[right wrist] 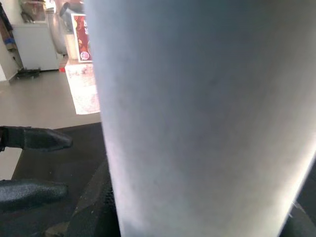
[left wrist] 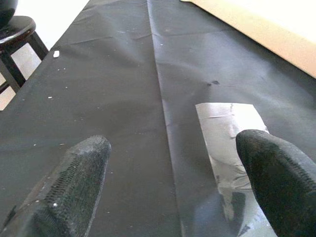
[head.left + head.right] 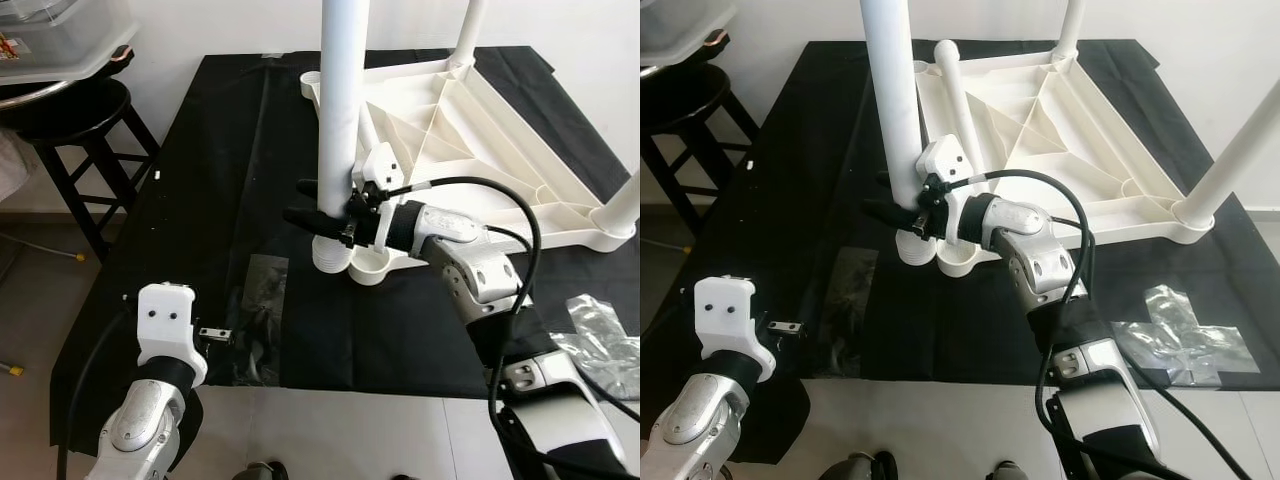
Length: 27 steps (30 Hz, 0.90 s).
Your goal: Building children table
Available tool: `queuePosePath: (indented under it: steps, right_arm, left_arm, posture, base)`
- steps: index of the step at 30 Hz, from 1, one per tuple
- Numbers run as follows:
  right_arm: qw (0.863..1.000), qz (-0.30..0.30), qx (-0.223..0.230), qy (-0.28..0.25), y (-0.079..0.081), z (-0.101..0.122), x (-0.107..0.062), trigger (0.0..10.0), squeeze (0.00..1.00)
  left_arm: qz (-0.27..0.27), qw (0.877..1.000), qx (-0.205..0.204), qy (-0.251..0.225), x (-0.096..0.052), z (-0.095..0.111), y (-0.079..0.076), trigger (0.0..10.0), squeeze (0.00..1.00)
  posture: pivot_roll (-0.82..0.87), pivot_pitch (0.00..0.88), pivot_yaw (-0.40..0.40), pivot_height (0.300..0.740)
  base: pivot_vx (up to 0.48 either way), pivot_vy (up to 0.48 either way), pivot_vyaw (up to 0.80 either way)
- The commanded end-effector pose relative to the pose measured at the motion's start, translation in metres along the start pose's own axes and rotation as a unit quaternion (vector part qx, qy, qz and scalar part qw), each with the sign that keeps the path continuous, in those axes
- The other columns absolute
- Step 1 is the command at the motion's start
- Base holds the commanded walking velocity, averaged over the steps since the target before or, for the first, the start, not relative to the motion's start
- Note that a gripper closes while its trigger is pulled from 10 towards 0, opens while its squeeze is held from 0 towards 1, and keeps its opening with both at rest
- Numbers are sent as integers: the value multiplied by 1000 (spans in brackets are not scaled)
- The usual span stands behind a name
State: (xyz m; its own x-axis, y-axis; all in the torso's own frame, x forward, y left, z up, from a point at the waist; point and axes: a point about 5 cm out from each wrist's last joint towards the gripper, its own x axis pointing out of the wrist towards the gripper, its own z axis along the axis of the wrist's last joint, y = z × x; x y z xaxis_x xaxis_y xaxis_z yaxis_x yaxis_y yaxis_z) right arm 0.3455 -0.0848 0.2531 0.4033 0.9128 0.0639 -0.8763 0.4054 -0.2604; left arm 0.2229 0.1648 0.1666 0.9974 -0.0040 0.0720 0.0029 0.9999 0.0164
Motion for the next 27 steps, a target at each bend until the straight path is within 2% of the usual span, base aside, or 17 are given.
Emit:
queuePosePath:
  steps: [1,2,3,5,13,20,24,27]
  right_arm:
    - [1000,17,3,-6,16,0,5,10000,0]
    - [999,16,24,-14,28,-2,5,10000,0]
    - [999,16,24,-14,28,-2,5,10000,0]
    - [999,8,41,-29,39,0,3,10000,0]
    - [999,12,16,-43,36,11,3,10000,0]
    - [998,31,18,-44,50,15,0,10000,0]
    - [998,35,17,-40,49,14,-4,10000,0]
    - [999,39,9,-33,46,14,-9,10000,0]
  left_arm:
    - [6,1000,-7,0,-4,1,2,10000,0]
    - [10,1000,-20,-1,-3,3,4,10000,0]
    - [10,1000,-20,-1,-3,3,4,10000,0]
    - [15,999,-41,-5,0,6,7,10000,0]
    - [13,999,-46,-19,7,12,9,10000,0]
    - [20,998,-56,-25,8,14,10,10000,0]
    - [39,996,-79,-27,9,15,16,10000,0]
    - [35,997,-70,-18,7,11,16,10000,0]
  posture:
    - [-16,205,18,740]
    - [-20,202,24,740]
    - [-20,202,24,740]
    - [-29,195,29,740]
    - [-37,177,30,740]
    - [-34,173,31,740]
    - [-33,175,34,740]
    - [-34,180,34,740]
  base:
    - [292,0,0]
    - [307,0,-800]
    - [307,0,-800]
    - [328,0,-400]
    - [351,0,-200]
    - [357,0,0]
    - [0,0,0]
    - [0,0,0]
